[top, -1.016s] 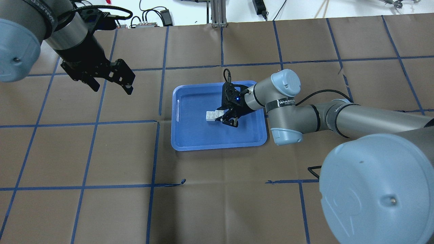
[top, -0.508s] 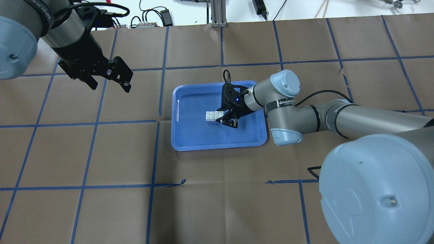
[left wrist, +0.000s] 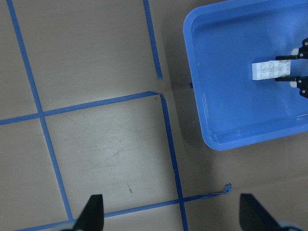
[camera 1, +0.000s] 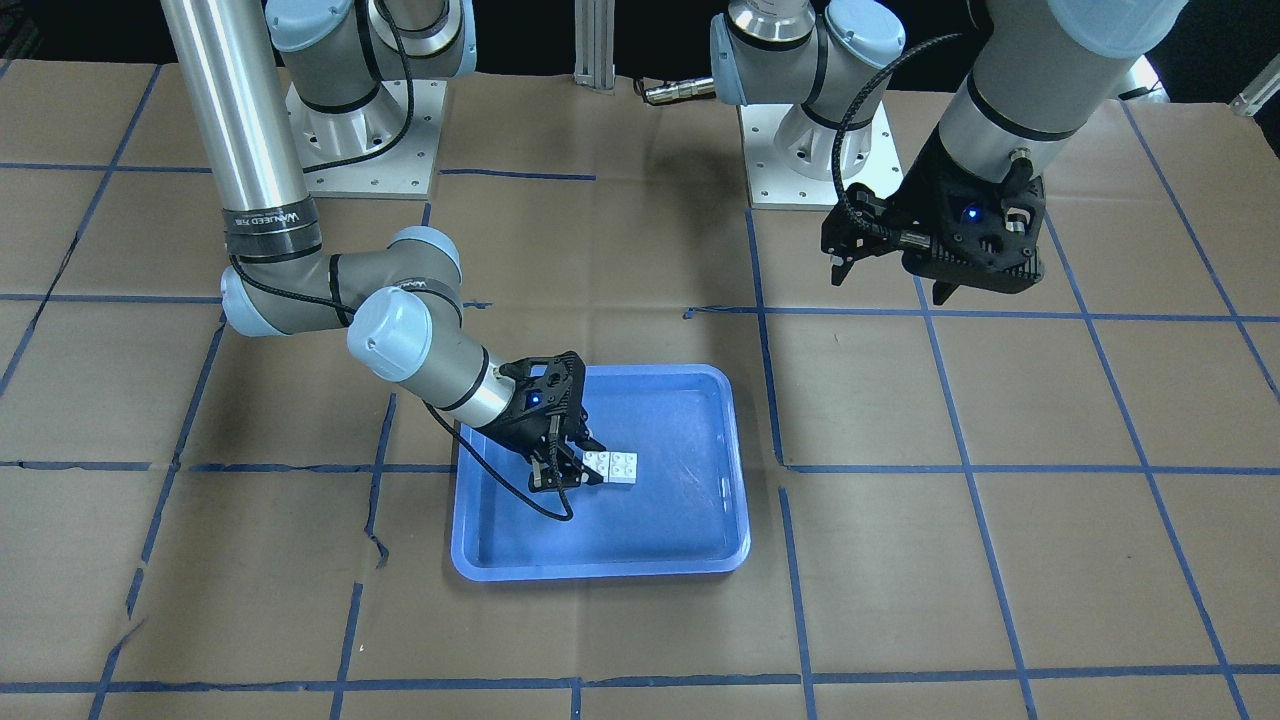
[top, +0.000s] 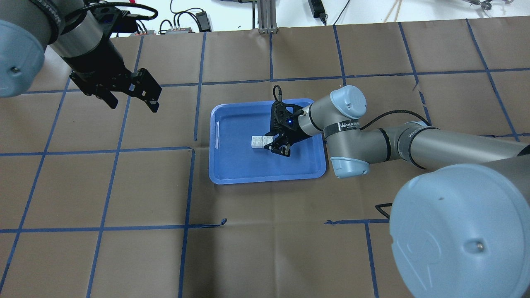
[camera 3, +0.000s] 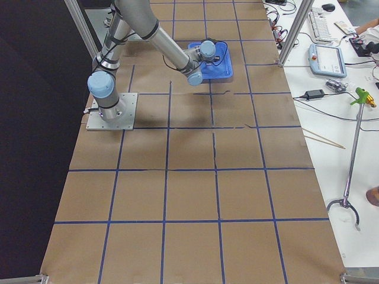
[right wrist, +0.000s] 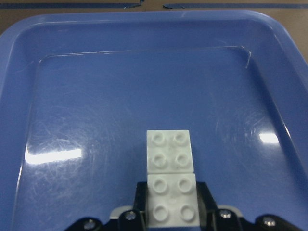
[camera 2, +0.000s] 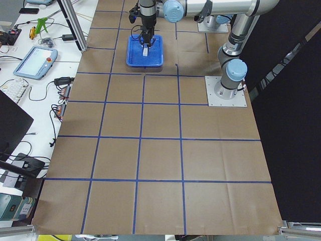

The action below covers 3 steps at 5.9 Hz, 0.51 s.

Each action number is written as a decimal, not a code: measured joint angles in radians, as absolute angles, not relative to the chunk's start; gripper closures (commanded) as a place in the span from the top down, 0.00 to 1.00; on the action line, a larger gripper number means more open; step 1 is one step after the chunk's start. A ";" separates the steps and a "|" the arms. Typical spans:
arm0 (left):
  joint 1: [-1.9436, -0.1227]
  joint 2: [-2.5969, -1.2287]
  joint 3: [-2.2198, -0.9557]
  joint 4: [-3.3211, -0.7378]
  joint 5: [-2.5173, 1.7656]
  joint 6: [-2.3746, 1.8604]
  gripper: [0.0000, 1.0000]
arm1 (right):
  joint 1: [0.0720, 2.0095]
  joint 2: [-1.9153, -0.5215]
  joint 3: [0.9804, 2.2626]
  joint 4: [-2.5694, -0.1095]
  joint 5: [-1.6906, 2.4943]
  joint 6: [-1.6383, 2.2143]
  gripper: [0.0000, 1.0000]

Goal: Assemble white blocks and place on blue tray

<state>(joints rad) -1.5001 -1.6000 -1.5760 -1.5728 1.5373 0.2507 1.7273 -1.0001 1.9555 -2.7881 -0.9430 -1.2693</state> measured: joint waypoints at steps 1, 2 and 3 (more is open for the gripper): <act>-1.500 -1.599 -1.566 -1.573 1.539 0.253 0.99 | 1.727 -1.000 1.955 -2.790 -0.942 -1.271 0.36; -1.500 -1.599 -1.561 -1.574 1.539 0.254 0.99 | 1.727 -1.000 1.955 -2.790 -0.942 -1.274 0.36; -1.500 -1.599 -1.562 -1.574 1.539 0.254 0.99 | 1.727 -0.997 1.955 -2.791 -0.942 -1.279 0.36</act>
